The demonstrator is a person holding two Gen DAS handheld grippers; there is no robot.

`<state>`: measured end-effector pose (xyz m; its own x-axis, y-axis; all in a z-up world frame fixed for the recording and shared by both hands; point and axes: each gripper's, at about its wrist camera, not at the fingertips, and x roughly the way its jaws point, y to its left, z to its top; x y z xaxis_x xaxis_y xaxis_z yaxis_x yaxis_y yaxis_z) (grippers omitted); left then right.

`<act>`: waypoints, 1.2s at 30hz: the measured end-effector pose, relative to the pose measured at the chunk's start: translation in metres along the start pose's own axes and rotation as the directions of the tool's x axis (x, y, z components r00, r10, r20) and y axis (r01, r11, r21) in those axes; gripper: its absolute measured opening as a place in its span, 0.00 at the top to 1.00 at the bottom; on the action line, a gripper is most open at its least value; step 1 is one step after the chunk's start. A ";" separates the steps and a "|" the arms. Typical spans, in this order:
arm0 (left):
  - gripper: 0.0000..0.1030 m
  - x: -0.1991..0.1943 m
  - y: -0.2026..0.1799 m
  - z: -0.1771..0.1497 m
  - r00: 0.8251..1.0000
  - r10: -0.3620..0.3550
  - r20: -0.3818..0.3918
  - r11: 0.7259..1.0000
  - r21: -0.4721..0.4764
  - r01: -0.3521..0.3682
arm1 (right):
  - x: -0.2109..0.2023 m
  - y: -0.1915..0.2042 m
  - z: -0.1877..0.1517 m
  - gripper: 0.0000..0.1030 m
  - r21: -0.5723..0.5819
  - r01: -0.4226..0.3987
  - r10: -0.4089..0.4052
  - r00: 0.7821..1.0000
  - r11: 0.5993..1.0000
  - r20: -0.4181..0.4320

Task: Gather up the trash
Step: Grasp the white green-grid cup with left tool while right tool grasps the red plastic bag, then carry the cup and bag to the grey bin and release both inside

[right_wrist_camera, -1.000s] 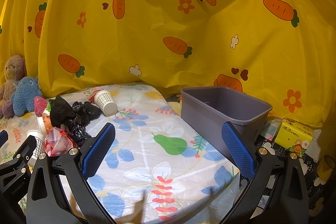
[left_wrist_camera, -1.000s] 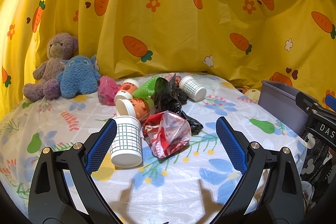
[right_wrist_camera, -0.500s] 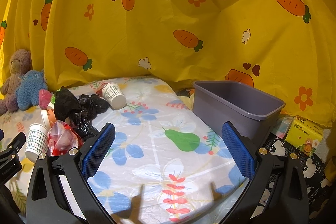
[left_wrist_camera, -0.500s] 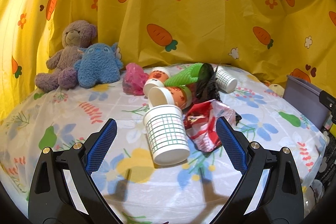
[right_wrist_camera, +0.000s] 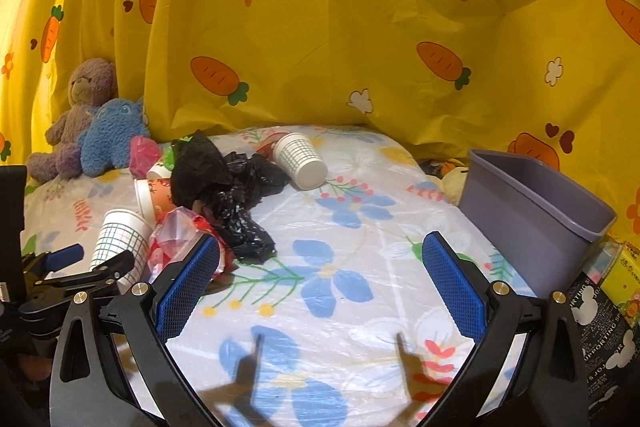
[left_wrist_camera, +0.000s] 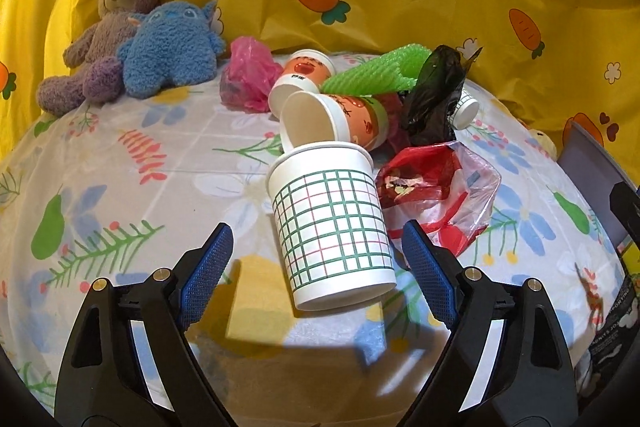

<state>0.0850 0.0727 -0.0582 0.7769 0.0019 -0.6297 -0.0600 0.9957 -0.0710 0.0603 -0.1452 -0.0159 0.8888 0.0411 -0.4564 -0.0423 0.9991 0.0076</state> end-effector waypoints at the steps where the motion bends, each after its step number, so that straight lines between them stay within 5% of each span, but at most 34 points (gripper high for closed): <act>1: 0.22 0.002 0.002 -0.001 1.000 -0.014 -0.005 1.000 -0.010 0.014 | 0.003 0.005 0.001 0.05 -0.007 -0.016 0.015 1.000 1.000 -0.008; 5: 0.31 0.008 0.010 -0.002 0.996 -0.080 -0.031 0.996 -0.049 0.078 | 0.015 0.028 0.004 0.07 -0.041 -0.089 0.088 0.996 0.995 -0.036; 7: 0.45 0.009 0.012 -0.003 0.995 -0.097 -0.036 0.994 -0.056 0.095 | 0.022 0.037 0.006 0.09 -0.052 -0.125 0.122 0.991 0.991 -0.057; 12: 0.46 -0.002 0.022 -0.004 0.993 -0.118 0.004 0.990 -0.072 0.118 | 0.039 0.059 0.008 0.11 -0.070 -0.187 0.179 0.978 0.980 -0.109; 17: 0.46 -0.027 0.043 0.001 0.995 -0.056 0.088 0.991 -0.115 0.066 | 0.055 0.077 0.009 0.14 -0.087 -0.238 0.222 0.961 0.967 -0.166; 26: 0.46 -0.042 0.054 0.006 0.991 -0.028 0.133 0.990 -0.133 0.046 | 0.091 0.085 -0.002 0.36 -0.086 -0.255 0.220 0.930 0.963 -0.295; 31: 0.46 -0.044 0.051 0.006 0.989 -0.036 0.142 0.991 -0.119 0.053 | 0.077 0.074 -0.005 0.66 -0.068 -0.293 0.265 0.926 0.954 -0.270; 36: 0.46 -0.050 0.043 0.006 0.986 -0.044 0.158 0.993 -0.100 0.060 | 0.052 0.055 -0.009 0.71 -0.044 -0.324 0.306 0.924 0.945 -0.229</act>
<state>0.0473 0.1165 -0.0249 0.8681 -0.0273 -0.4957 -0.0754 0.9796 -0.1860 0.1003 -0.0885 -0.0470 0.7043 0.3405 -0.6229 -0.3478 0.9304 0.1154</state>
